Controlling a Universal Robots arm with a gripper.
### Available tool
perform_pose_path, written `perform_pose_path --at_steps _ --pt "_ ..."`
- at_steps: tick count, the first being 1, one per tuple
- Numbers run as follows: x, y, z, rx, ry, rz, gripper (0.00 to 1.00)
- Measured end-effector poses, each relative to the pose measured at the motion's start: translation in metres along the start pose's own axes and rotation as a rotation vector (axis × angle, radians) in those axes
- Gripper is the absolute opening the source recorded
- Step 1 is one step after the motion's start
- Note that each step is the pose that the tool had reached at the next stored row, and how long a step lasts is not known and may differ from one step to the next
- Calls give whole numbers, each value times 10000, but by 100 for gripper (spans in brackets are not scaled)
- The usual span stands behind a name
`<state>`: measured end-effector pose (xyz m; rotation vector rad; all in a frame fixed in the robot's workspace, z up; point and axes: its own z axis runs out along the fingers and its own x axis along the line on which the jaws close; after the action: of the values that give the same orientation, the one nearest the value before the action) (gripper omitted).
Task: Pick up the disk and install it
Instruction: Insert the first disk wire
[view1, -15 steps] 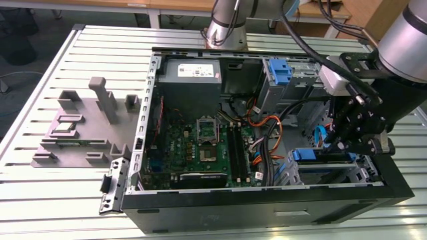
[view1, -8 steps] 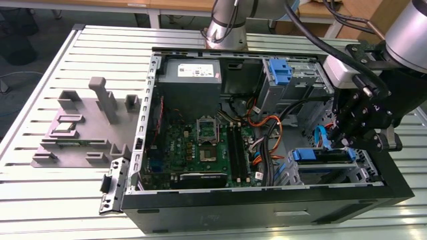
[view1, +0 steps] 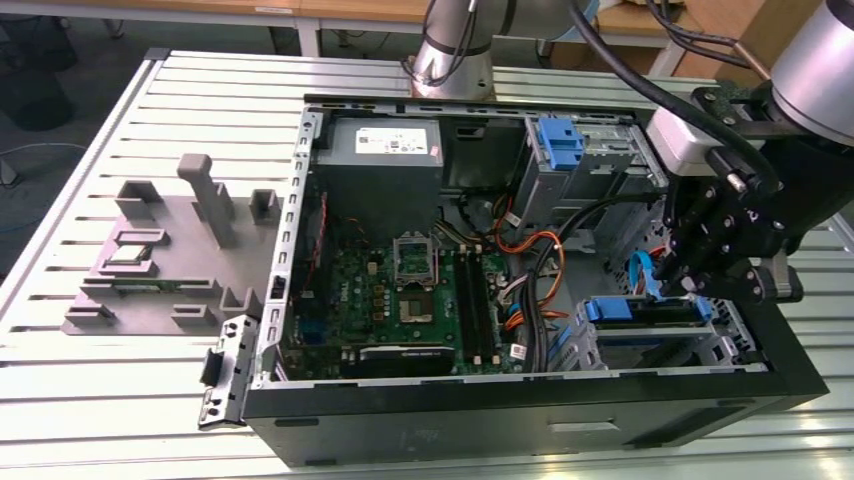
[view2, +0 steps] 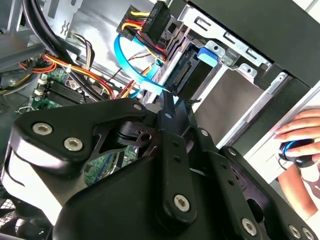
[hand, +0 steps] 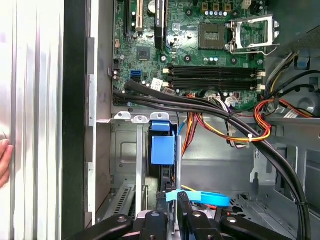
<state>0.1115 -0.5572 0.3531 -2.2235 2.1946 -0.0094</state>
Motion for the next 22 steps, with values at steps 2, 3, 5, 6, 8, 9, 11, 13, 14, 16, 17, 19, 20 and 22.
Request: perform_pose_path --at_steps 2,3,5,6,8,9,11,13,14,16,17,19,20,22 --pt "0 1 1 -12 -2 2 24" --pt "0 1 1 -17 -2 2 24" --pt "1 -9 2 -18 -1 8 24" --pt "1 -19 2 -19 -1 28 24" --pt "1 -39 3 -19 0 73 24" --pt "1 -50 5 -19 -1 94 24" --pt "1 -75 6 -18 1 134 24" --pt "2 -100 8 -18 1 170 24" --pt "2 -112 8 -18 2 189 24" --pt "2 -133 12 -18 1 238 24" --pt "2 -139 13 -17 2 287 24" --pt "2 -142 13 -16 7 439 24" --pt "2 -144 14 -16 6 504 24" --pt "2 -145 14 -16 7 518 24"
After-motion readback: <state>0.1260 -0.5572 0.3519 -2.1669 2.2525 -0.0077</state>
